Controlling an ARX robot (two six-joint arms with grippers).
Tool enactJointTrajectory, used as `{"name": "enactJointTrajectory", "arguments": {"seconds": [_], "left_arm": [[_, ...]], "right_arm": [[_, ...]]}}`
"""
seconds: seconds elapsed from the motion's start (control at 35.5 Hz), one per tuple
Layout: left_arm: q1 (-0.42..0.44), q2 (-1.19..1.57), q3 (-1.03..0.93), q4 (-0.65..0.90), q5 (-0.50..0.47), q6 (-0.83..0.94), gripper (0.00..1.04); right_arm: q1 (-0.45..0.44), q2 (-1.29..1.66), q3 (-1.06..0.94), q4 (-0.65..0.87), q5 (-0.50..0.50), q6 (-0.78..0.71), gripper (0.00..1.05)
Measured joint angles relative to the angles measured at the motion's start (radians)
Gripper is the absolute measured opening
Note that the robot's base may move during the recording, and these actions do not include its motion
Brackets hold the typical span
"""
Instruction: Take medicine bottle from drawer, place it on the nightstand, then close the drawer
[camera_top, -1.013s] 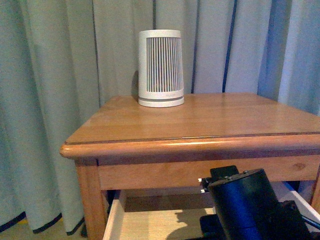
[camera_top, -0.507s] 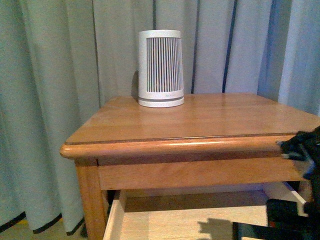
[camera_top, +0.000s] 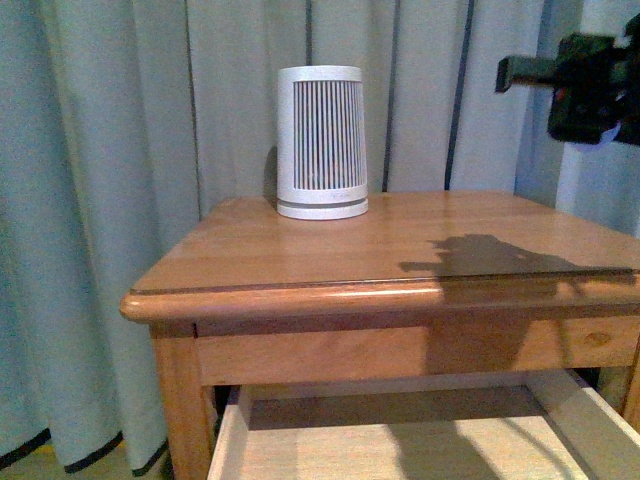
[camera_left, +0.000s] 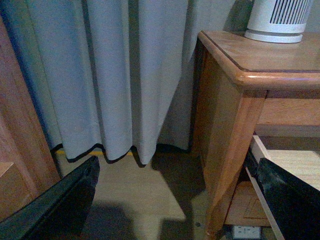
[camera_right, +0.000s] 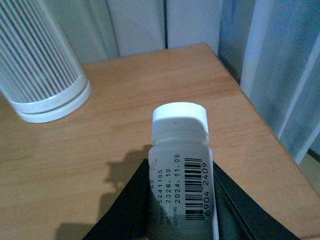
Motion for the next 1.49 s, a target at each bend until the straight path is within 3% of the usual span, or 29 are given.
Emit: {"name": "enactJointTrajectory", "arguments": {"seconds": [0.2,0.45,0.7,0.84,0.9,1.15,1.38,1.49], "left_arm": [[0.000,0.000,0.000,0.000,0.000,0.000,0.98],[0.000,0.000,0.000,0.000,0.000,0.000,0.98],[0.000,0.000,0.000,0.000,0.000,0.000,0.98],[0.000,0.000,0.000,0.000,0.000,0.000,0.98],[0.000,0.000,0.000,0.000,0.000,0.000,0.98],[0.000,0.000,0.000,0.000,0.000,0.000,0.98],[0.000,0.000,0.000,0.000,0.000,0.000,0.98],[0.000,0.000,0.000,0.000,0.000,0.000,0.98]], "right_arm": [[-0.055,0.344,0.298,-0.176,-0.063,0.021,0.29],[-0.053,0.421,0.382,-0.221,-0.055,0.027,0.29],[-0.047,0.409,0.381,-0.200,-0.053,0.003,0.67],[-0.027,0.273,0.264,-0.081,0.004,-0.045,0.93],[-0.020,0.213,0.219,-0.047,0.010,-0.045,0.99],[-0.001,-0.217,-0.101,-0.050,-0.003,0.002,0.98],[-0.029,-0.616,-0.385,-0.290,-0.029,0.099,0.98],[0.045,-0.832,-0.478,-0.497,-0.034,0.167,0.98]]}}
